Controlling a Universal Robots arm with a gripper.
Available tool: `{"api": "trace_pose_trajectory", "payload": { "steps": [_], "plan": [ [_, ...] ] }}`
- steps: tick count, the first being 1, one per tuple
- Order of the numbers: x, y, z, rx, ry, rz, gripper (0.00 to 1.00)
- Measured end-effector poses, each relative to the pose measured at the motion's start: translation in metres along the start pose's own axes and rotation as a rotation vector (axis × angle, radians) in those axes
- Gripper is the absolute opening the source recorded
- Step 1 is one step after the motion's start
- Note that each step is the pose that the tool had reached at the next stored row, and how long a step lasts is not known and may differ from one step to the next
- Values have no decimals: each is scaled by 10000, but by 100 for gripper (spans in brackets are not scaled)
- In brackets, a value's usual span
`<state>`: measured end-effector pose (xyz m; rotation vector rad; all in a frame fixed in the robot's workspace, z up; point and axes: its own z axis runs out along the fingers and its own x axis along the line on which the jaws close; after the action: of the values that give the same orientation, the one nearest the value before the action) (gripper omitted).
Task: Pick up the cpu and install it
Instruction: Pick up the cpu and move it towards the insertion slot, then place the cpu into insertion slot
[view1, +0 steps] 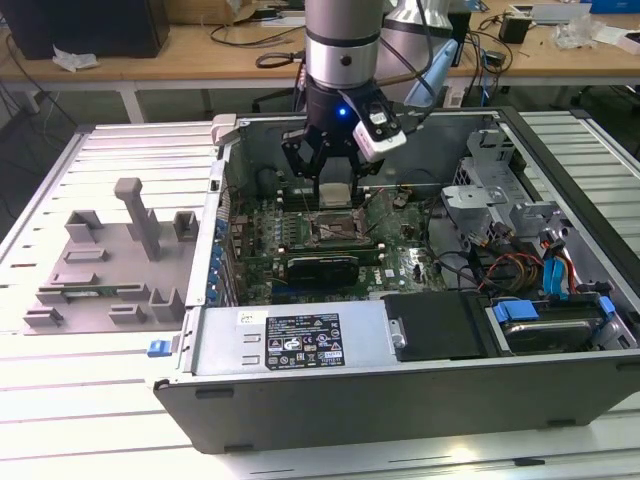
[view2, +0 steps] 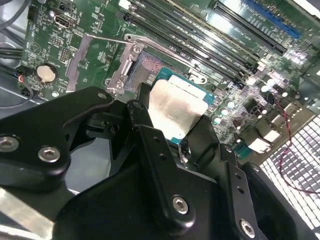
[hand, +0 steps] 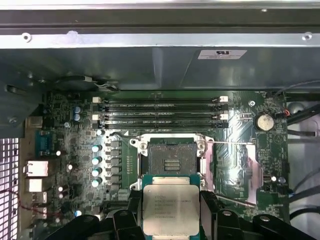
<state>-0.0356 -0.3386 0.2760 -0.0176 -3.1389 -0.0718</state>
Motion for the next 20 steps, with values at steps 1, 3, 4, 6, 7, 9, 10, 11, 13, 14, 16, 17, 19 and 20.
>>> {"api": "trace_pose_trajectory", "payload": {
  "steps": [1, 3, 4, 6, 7, 9, 10, 11, 13, 14, 16, 17, 19, 20],
  "plan": [
    [0, 10, 33, 1, 0, -2, 55],
    [1, 32, 81, 3, 2, -4, 55],
    [1, 38, 97, 2, 1, -4, 55],
    [2, 52, 141, 2, 0, -5, 55],
    [4, 57, 156, 2, 0, -5, 55],
    [5, 65, 172, 4, 1, -7, 55],
    [5, 65, 172, 4, 1, -7, 55],
    [6, 65, 172, 5, 1, -7, 55],
    [6, 65, 174, 3, 1, -5, 55],
    [6, 65, 174, 3, 0, -6, 55],
    [6, 65, 174, 3, 0, -6, 55],
    [6, 65, 175, 3, 1, -6, 55],
    [6, 65, 175, 3, 1, -6, 55],
    [6, 65, 175, 3, 1, -6, 55]
  ]
}}
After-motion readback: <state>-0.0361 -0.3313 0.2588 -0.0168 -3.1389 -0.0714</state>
